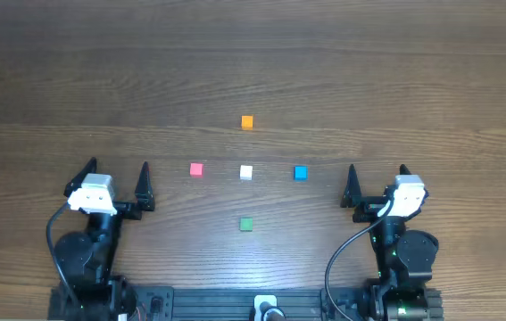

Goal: Stack Cubes

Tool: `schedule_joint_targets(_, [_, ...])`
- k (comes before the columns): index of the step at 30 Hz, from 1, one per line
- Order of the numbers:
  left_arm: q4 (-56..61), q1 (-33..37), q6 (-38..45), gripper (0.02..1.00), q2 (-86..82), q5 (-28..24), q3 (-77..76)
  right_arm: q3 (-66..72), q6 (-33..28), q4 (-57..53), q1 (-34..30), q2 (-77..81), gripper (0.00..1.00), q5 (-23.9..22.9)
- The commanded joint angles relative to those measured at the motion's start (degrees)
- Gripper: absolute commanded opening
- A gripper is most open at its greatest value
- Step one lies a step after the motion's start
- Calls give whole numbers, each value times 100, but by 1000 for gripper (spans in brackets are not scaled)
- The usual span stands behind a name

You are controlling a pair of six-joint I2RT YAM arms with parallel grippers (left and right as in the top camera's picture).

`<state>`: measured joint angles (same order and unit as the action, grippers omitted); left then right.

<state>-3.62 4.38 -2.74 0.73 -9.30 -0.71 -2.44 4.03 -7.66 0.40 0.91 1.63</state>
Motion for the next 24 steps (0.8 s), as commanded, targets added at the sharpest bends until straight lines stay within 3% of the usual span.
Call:
schedule_joint_targets(1, [39,39,-114,1000,-35,-354,33,63,-48,22,-42,-52,993,46])
schedule_joint_targets(13, [-380,24,-962,998,514,-723,-520,61,-48,22,-42,-52,991,46])
schedule_joint_targets(20, [-1504,13,-1152,998,3285,-1305,-2531,63,-48,22,-42,-52,993,46])
schedule_joint_targets(24, [-2304,-232,-1095,998,4730,-1281,-3519,63,-48,22,-42,-52,993,46])
